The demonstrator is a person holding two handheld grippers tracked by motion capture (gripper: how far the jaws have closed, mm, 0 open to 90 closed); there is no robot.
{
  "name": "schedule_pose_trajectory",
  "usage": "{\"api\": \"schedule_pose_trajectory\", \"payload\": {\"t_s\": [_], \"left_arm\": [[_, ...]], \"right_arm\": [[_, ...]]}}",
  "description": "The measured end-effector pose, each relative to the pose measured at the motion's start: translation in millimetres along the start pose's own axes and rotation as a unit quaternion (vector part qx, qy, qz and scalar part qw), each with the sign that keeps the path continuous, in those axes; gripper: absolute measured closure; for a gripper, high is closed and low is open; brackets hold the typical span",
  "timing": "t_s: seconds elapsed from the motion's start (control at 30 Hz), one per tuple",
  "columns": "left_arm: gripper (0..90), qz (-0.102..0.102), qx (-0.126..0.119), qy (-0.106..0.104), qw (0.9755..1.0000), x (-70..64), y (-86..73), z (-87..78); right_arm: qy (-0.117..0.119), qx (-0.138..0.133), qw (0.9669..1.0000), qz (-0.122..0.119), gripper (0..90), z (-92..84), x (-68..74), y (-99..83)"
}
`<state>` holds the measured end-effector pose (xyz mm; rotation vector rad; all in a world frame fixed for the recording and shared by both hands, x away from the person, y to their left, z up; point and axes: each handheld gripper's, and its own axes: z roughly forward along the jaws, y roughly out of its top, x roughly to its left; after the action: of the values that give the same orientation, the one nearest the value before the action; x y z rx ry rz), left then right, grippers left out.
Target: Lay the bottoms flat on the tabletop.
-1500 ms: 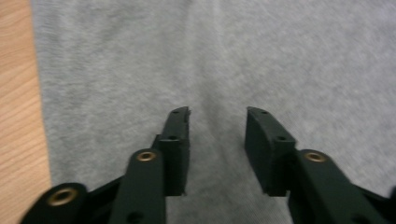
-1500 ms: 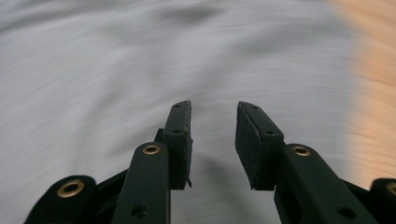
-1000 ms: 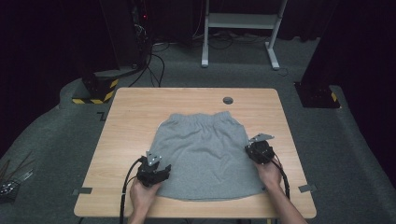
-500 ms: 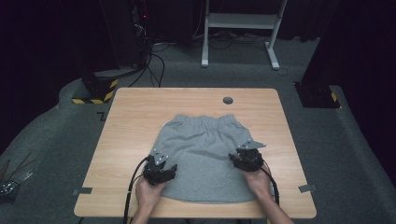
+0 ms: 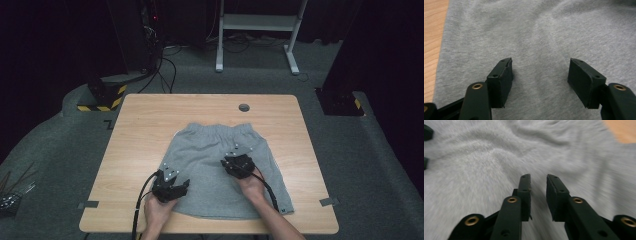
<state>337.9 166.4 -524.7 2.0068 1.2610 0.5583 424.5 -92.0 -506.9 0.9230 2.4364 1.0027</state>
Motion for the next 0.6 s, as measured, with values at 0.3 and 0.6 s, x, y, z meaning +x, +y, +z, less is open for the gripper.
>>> {"api": "schedule_pose_trajectory", "payload": {"t_s": [0.3, 0.6], "left_arm": [[33.4, -0.003, 0.003, 0.005, 1.0000, -1.1, 1.3, 0.1], [33.1, -0.025, -0.028, 0.006, 0.9993, 1.8, 7.8, -5.5]], "right_arm": [[0.004, -0.007, 0.9999, -0.006, 64.1, -8.9, -4.5, -25.1], [-0.003, -0.039, 0.9988, 0.028, 56.0, -35.7, -21.3, -24.1]]}}
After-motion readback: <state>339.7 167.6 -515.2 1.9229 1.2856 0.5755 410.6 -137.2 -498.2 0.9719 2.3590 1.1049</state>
